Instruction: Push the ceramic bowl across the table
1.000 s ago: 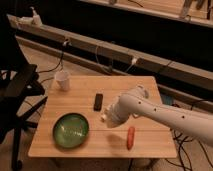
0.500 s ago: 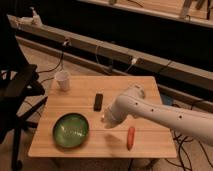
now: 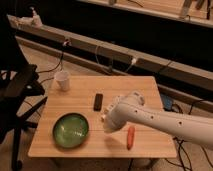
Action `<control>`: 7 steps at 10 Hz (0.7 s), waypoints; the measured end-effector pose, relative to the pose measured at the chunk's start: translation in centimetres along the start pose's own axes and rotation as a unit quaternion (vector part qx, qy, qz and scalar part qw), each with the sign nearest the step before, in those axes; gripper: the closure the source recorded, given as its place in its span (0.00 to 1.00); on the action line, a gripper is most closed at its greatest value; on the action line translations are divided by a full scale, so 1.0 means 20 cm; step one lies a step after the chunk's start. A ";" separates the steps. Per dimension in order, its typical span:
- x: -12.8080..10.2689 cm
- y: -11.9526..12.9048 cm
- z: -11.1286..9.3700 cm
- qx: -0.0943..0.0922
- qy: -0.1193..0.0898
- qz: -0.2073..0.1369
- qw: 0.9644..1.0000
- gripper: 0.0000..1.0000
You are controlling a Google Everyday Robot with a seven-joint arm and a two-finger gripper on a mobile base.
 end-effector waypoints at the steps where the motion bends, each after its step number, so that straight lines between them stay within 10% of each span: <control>1: 0.00 -0.01 0.06 -0.006 -0.009 -0.008 1.000 0.99; 7: -0.07 -0.07 0.27 -0.036 -0.054 -0.038 0.997 1.00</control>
